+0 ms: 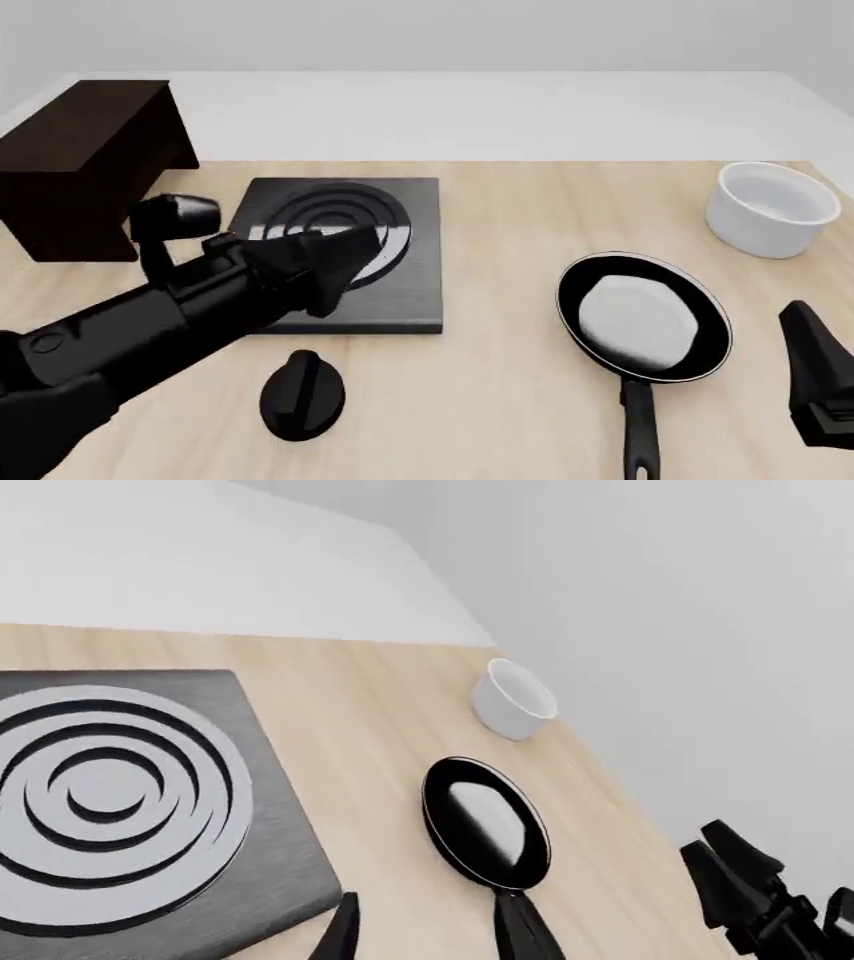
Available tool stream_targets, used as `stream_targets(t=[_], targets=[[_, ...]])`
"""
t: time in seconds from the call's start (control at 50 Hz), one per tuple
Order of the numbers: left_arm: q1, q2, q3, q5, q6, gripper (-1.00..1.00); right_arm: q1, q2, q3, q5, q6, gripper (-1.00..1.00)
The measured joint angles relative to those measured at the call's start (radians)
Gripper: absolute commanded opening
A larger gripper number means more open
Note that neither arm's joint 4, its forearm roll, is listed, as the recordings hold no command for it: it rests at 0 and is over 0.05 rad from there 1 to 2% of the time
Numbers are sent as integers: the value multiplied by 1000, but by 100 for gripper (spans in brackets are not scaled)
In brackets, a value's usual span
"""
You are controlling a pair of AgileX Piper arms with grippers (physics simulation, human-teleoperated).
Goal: Put the frying pan on top of the cabinet.
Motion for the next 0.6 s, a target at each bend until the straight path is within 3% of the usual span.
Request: stream_targets(t=[0.6], targets=[[-270, 460, -128, -215, -302, 100, -2, 2, 0, -4, -1, 100]])
